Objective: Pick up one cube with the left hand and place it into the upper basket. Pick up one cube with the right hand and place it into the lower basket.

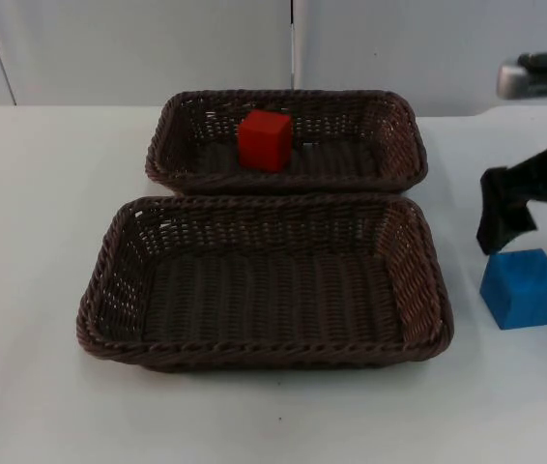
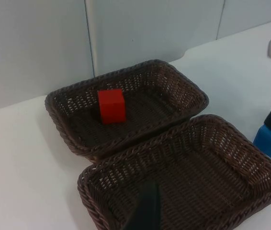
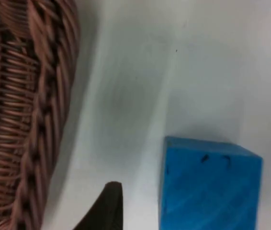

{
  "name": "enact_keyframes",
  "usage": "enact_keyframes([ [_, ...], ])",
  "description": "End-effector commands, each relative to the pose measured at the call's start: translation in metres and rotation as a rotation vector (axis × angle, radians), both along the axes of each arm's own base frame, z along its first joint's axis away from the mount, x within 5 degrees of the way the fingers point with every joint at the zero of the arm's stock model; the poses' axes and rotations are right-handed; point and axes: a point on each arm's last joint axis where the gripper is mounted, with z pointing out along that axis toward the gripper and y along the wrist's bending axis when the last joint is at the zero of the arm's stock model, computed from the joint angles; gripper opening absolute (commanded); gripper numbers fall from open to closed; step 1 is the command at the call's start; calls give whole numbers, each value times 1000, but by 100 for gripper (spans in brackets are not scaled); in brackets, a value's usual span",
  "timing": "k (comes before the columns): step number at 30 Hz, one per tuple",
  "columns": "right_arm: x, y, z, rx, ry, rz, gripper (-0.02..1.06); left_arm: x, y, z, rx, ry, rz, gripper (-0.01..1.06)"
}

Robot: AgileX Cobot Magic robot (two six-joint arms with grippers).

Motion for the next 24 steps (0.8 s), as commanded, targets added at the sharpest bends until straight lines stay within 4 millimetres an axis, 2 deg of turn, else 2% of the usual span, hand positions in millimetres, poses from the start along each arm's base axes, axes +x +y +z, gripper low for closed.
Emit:
enact_keyframes([
  [1,4,3,-9,1,-5,2,105,-1,0,0,-14,1,1,76],
  [4,6,4,-28,-7,22,0,105,-1,0,0,-14,1,1,76],
  [12,8,5,-54,-24,72,0,105,-1,0,0,-14,1,1,76],
  [20,9,5,-56,-18,56,0,104,-1,0,0,-14,1,1,76],
  [22,10,6,-56,-16,50,1,101,-1,0,0,-14,1,1,76],
  [24,10,6,-56,-15,47,1,93,-1,0,0,-15,-2,3,76],
])
